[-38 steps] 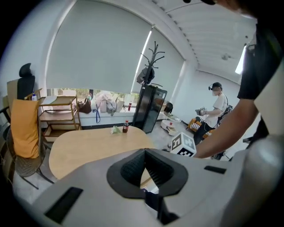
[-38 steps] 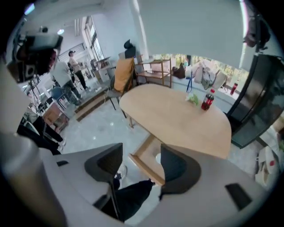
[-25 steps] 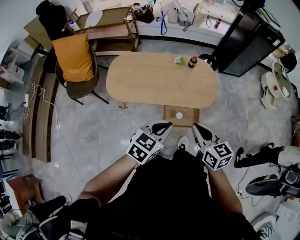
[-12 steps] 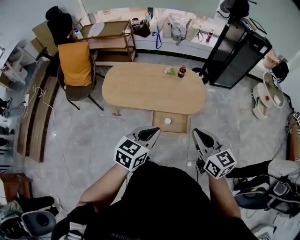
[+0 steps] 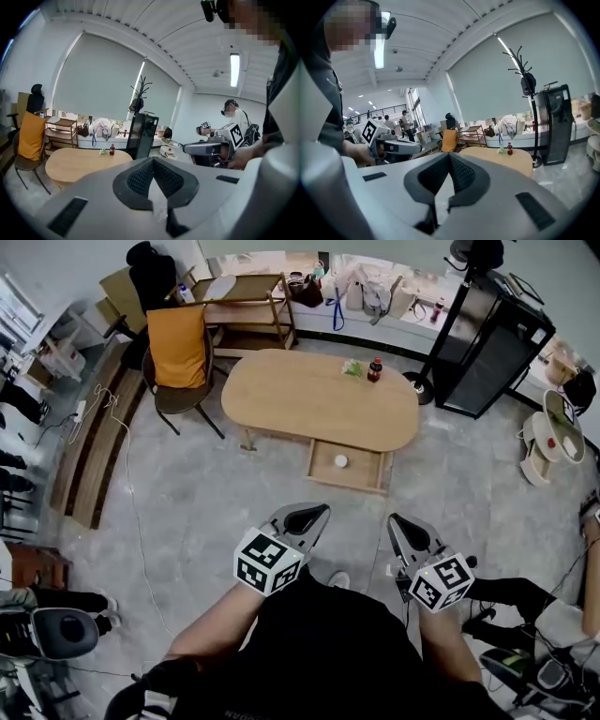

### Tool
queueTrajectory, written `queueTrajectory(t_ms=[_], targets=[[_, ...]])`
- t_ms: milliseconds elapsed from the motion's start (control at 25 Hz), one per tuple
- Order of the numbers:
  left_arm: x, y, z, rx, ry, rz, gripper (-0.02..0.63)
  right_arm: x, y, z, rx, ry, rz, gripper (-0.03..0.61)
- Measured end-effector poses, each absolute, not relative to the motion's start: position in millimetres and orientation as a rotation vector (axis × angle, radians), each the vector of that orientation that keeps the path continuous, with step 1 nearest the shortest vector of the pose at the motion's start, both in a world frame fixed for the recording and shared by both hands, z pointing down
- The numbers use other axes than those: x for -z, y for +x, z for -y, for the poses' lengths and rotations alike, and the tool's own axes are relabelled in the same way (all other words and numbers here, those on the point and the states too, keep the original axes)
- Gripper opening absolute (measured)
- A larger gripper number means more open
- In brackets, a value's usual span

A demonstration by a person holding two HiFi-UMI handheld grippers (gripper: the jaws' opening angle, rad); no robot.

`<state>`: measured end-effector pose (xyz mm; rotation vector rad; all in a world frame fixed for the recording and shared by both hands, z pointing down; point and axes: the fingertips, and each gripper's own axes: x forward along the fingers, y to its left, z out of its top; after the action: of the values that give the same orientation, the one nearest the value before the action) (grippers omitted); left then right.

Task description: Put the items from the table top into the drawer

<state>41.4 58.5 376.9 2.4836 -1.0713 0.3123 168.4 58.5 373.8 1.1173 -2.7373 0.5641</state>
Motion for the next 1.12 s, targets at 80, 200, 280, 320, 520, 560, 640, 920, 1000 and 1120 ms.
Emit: queueTrajectory(t_ms=[80, 200, 280, 320, 520, 560, 640, 920, 1000, 1120], targets=[[-380, 39, -74, -0.321, 2.456, 1.079, 0.002, -380, 168, -70, -0.649, 1.095, 2.757, 0.002], [-373, 30, -85, -0.32, 2.454, 1.107, 0.002, -373, 160, -83, -0.678, 1.09, 2.785, 0.002], [-366, 24, -86, -0.319, 2.469, 1.117, 0.002, -369, 153, -91, -0.621, 1.095, 2.781, 0.002], [-364, 21, -85, -0.322, 2.479, 1.119, 0.002, -367, 148, -94, -0.592, 1.098, 2.777, 0.002], [-356, 9, -80, -0.352, 2.531, 1.092, 0.002, -364, 124, -100, -0.539, 1.137, 2.757, 0.002], [-355, 7, -81, -0.353, 2.542, 1.078, 0.002, -365, 119, -100, -0.548, 1.146, 2.753, 0.003], [-355, -3, -83, -0.356, 2.556, 1.062, 0.002, -367, 108, -101, -0.587, 1.159, 2.754, 0.002], [-363, -41, -84, -0.391, 2.543, 1.042, 0.002, -364, 78, -106, -0.556, 1.186, 2.723, 0.002], [-364, -45, -85, -0.39, 2.55, 1.031, 0.002, -367, 75, -108, -0.561, 1.209, 2.702, 0.002], [-365, -49, -87, -0.385, 2.557, 1.013, 0.002, -371, 69, -110, -0.562, 1.22, 2.676, 0.002]])
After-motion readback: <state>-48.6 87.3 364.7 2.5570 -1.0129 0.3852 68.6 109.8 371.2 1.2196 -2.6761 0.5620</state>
